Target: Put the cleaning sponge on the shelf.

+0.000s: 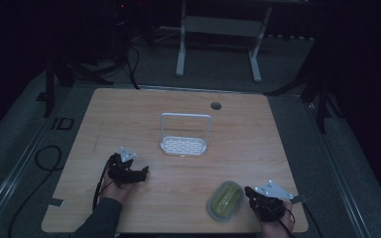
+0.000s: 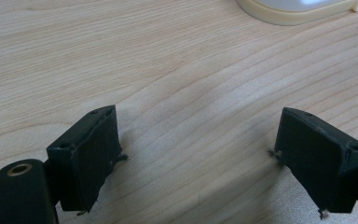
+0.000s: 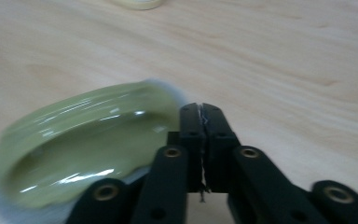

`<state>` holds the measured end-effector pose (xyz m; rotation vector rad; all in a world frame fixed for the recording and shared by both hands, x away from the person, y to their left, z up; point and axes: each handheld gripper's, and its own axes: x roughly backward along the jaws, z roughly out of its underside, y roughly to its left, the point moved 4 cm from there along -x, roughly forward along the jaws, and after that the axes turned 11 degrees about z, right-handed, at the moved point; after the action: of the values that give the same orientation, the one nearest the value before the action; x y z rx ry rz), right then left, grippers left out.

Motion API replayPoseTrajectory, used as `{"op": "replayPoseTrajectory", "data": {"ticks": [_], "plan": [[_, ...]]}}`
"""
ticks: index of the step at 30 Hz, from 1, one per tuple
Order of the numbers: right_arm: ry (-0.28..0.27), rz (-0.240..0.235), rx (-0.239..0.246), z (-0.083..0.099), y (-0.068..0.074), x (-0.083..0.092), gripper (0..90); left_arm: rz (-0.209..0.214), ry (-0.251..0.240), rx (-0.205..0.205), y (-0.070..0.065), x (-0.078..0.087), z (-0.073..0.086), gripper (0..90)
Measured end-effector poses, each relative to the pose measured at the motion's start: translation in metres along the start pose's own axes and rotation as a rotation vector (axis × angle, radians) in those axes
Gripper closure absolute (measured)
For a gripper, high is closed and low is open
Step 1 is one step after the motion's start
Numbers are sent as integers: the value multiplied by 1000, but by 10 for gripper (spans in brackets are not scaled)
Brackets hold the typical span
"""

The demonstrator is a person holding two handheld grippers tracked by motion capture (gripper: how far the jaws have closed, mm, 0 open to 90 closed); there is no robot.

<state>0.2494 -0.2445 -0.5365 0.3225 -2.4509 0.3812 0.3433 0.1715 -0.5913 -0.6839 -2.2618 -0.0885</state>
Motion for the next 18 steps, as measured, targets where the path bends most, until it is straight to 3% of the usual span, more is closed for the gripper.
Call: {"op": "replayPoseTrajectory", "data": {"ticks": [5,11,18], "plan": [[13,-57,18,5,19,9,898,-1,0,1,0,0,0,139],[44,-75,37,9,31,7,899,-2,0,2,0,0,0,138],[72,-48,22,4,26,-12,899,-2,-2,4,0,0,0,138]]}}
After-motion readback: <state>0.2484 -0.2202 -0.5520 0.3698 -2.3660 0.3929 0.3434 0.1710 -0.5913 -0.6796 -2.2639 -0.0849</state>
